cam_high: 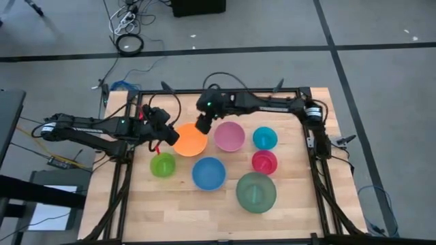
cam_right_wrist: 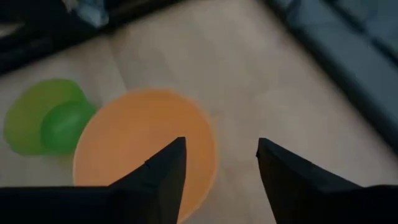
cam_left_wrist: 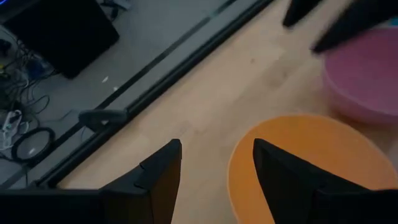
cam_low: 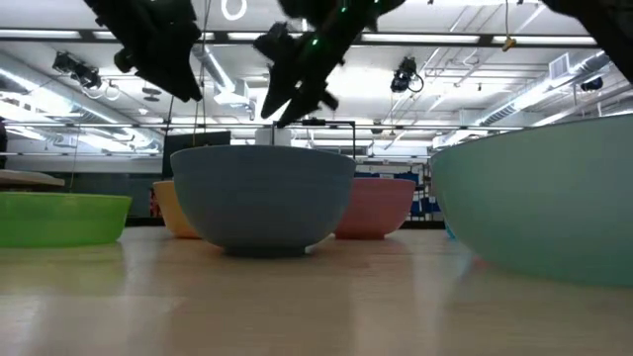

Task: Nest bowls inside each other
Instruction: Stack the orange bowl on top of the dark green bowl

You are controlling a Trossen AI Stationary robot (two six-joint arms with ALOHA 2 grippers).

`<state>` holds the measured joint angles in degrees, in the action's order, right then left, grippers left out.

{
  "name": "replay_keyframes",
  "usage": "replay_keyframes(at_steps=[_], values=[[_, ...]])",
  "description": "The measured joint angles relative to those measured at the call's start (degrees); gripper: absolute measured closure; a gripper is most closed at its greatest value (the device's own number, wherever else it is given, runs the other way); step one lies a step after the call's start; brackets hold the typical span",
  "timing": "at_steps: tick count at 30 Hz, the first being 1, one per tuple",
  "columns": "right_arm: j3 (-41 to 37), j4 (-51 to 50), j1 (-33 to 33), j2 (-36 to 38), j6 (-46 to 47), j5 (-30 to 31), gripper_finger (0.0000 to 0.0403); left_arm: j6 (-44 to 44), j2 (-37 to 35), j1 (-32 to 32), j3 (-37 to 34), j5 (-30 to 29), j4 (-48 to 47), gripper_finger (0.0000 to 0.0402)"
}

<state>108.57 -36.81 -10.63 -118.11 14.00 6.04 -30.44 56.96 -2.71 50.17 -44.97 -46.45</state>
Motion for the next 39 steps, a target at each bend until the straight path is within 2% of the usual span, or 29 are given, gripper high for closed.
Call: replay_keyframes(at_steps=[10,25,29,33,39], values=[[0.26,1.15,-1.08,-9.37,5.23,-4.06,0.0192,0.39,0.01,-0.01,0.04,-0.37,0.34,0.0193],[0.18,3.08,-3.05,-12.23,5.41,-6.32,0.0198,0.37,0.02,-0.01,0.0,-0.42,1.06,0.0193],[0.18,4.31,-3.78,-12.23,5.08,-8.03,0.0213,1.66,0.05,-0.01,-0.04,-0.42,2.89,0.0193],[0.18,3.8,-4.73,-12.23,5.78,-11.01,0.0243,2.9,0.05,-0.01,-0.04,-0.46,4.54,0.0193],[0.18,3.73,-4.79,-12.23,5.44,-12.01,0.0286,3.19,0.05,-0.01,-0.04,-0.46,5.5,0.0193]])
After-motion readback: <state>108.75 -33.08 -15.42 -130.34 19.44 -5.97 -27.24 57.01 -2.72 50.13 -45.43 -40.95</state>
